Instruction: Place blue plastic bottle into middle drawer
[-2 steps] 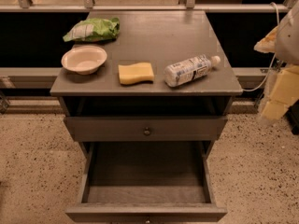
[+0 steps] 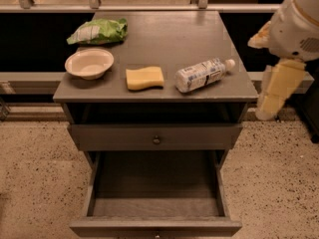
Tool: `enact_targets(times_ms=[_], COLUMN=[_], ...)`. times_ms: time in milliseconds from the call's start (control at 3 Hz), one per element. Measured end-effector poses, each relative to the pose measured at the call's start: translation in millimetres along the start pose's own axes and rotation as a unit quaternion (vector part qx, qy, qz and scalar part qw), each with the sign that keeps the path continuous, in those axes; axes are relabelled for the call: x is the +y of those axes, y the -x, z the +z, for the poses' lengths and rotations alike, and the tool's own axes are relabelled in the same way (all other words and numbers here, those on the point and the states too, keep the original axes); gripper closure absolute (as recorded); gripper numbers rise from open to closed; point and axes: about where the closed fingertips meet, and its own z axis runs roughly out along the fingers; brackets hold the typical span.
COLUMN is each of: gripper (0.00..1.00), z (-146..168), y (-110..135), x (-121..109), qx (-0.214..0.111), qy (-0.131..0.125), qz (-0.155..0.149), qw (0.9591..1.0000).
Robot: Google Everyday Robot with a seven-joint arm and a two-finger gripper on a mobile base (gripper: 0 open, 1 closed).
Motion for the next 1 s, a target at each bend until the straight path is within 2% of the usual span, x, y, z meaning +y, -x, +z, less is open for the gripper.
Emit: enact_targets(times_ms=[333, 667, 1000], gripper=[0.0, 0.0, 0.0], z=[36.8, 78.1, 121.2], y=[37.4, 64.6, 73.7], x=[-45.1, -82.6, -107.4], qx=[-0.027, -0.053, -0.056], qy=[0.012, 0.031, 0.055], qz=[-0.096, -0.177, -0.217], qw=[0.995, 0.9823, 0.9729])
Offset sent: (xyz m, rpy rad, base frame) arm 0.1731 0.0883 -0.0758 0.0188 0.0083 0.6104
